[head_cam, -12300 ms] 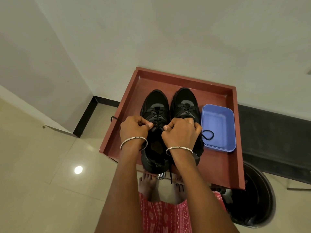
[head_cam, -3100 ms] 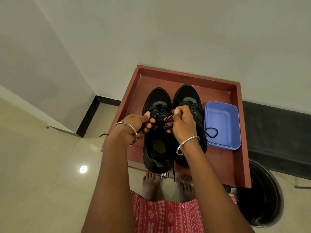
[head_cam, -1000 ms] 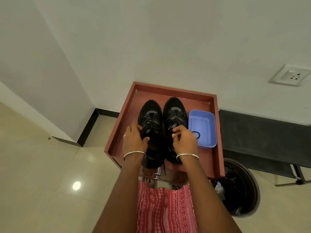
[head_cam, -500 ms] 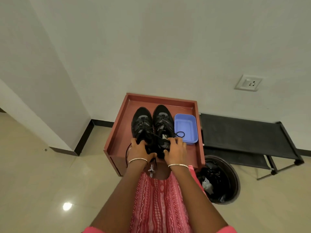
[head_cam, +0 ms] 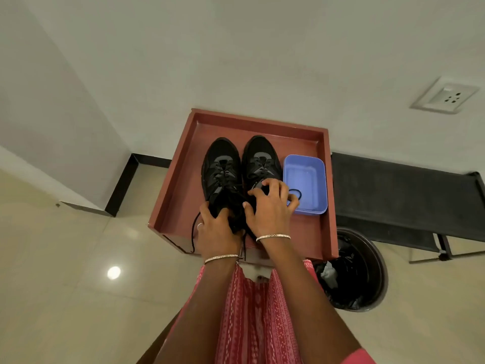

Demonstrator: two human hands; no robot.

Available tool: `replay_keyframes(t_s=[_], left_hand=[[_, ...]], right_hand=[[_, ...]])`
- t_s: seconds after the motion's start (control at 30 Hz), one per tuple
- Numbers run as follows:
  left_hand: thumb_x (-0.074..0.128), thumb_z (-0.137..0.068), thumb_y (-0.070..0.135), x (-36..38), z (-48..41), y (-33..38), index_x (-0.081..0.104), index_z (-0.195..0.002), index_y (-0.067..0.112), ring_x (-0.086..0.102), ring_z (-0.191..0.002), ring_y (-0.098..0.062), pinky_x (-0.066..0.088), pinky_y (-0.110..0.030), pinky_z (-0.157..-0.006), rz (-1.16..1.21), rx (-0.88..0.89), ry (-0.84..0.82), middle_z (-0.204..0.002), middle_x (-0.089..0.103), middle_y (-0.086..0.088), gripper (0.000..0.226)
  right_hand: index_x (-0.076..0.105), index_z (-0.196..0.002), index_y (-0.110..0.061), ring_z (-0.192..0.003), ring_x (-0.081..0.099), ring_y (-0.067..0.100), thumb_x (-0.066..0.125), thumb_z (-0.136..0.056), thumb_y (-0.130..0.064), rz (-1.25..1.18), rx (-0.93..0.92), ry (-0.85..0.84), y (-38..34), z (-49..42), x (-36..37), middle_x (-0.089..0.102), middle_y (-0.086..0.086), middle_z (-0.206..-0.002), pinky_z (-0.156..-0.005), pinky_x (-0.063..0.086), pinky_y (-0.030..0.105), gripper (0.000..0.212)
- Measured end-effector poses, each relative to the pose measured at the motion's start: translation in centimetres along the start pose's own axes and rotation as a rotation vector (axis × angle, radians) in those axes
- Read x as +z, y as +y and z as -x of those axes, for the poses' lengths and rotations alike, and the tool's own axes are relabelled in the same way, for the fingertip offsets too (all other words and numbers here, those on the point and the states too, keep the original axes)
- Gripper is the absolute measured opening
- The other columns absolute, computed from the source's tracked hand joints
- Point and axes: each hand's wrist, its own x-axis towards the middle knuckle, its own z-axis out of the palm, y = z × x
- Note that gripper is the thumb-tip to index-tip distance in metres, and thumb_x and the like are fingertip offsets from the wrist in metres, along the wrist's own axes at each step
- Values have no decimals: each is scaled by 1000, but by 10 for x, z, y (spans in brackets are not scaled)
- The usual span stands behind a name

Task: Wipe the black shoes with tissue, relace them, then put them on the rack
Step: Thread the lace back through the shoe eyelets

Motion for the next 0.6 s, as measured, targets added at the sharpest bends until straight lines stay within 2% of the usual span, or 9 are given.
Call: replay_keyframes(t_s=[0.1, 0.23, 0.3, 0.33, 0.37, 0.43, 0.5, 0.57, 0.6], left_hand=[[83, -73, 34, -1, 0, 0, 65, -111, 22, 54, -109, -40, 52, -43, -80, -3, -9, -17, -148, 32, -9, 43], [83, -74, 39, -5, 3, 3, 64, -112, 25, 53, -113, -36, 54, -43, -75, -16, -30, -24, -147, 31, -5, 45], [82, -75, 39, -8, 6, 4, 63, -112, 26, 52, -115, -35, 53, -43, -74, -12, -35, -26, -147, 30, -4, 45], [82, -75, 39, -10, 7, 5, 63, -113, 26, 52, -115, -34, 52, -42, -73, -13, -33, -27, -147, 30, -4, 44], [82, -76, 39, -12, 9, 6, 62, -113, 26, 52, -116, -34, 51, -42, -72, -15, -33, -26, -148, 30, -4, 44], [81, -77, 39, -15, 11, 7, 62, -114, 26, 52, -116, -34, 51, -42, -73, -7, -35, -29, -149, 30, -4, 43], [81, -77, 37, -18, 12, 8, 62, -114, 24, 51, -117, -35, 52, -44, -76, 8, -34, -38, -150, 30, -4, 43], [81, -77, 36, -19, 14, 8, 62, -114, 23, 51, -118, -36, 53, -46, -79, 18, -28, -40, -151, 29, -5, 43], [81, -78, 35, -20, 15, 8, 62, -114, 22, 51, -118, -36, 53, -47, -79, 20, -24, -40, -151, 29, -6, 43]], right_hand=[[76, -84, -28, -131, 32, 24, 73, -83, -42, -63, 27, -141, -4, -10, -13, 48, -5, -135, -99, 18, 44, 15], [70, -65, -24, -117, 40, 11, 65, -82, -64, -278, 103, -265, 6, -7, -62, 58, -15, -112, -100, 26, 43, 44], [63, -58, -14, -95, 56, 7, 52, -77, -77, -282, 33, -283, 22, 6, -85, 65, -12, -80, -93, 37, 43, 66], [57, -56, -10, -77, 59, 7, 48, -74, -79, -305, 8, -319, 31, 16, -95, 61, -7, -63, -86, 43, 42, 72], [51, -54, -9, -61, 55, 8, 50, -75, -78, -340, 1, -381, 41, 27, -104, 53, -5, -53, -77, 45, 38, 72], [50, -51, -13, -47, 48, 6, 62, -84, -65, -364, 15, -536, 56, 50, -118, 46, -7, -45, -66, 41, 32, 64], [59, -53, -18, -50, 53, 1, 61, -91, -59, -239, -11, -692, 61, 66, -123, 54, -11, -46, -68, 39, 30, 56], [55, -54, -24, -60, 51, 6, 53, -90, -68, -33, -33, -802, 54, 72, -120, 53, -9, -54, -78, 37, 34, 57], [52, -55, -25, -64, 50, 10, 50, -89, -73, 27, -27, -793, 49, 72, -116, 51, -9, -58, -82, 37, 38, 58]])
